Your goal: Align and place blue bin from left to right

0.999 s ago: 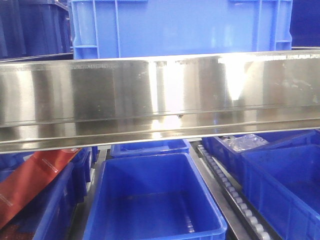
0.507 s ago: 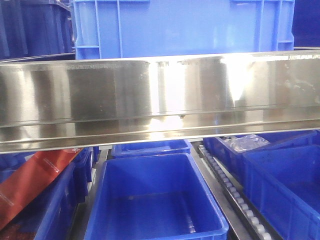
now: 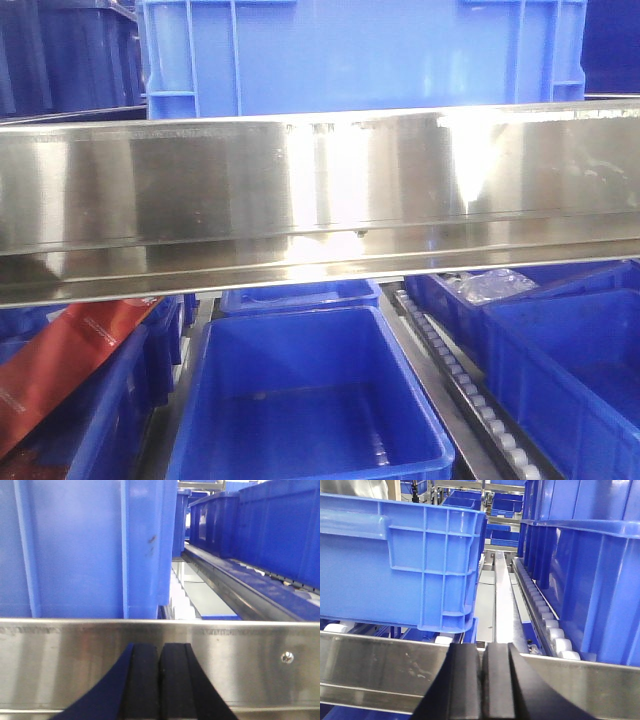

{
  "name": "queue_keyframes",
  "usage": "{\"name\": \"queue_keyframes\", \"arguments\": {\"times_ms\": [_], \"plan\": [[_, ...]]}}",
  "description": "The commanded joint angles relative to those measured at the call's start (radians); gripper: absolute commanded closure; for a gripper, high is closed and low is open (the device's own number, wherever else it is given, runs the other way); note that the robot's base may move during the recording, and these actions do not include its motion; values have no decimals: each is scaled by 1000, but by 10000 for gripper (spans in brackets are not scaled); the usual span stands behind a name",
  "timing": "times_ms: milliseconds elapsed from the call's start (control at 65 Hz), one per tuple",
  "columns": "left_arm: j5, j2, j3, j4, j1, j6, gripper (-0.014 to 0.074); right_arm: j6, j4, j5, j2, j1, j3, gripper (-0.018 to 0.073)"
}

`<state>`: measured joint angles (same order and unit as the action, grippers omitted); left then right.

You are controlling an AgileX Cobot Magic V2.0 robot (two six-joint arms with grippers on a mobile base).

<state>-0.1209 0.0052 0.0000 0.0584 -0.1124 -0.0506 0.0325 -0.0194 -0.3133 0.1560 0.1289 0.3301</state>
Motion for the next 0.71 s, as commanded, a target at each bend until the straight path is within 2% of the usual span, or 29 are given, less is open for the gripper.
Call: {"name": "queue_keyframes", "arguments": {"times_ms": [0,138,692], "plan": [[32,-5,0,-15,-5,-3,708,4,-10,29,-6,-5,0,629],[70,-5,0,-17,-5,-3,708,4,-10,29,-6,-5,0,629],[72,-5,0,-17,-5,-3,708,4,-10,29,-6,-5,0,629]]}}
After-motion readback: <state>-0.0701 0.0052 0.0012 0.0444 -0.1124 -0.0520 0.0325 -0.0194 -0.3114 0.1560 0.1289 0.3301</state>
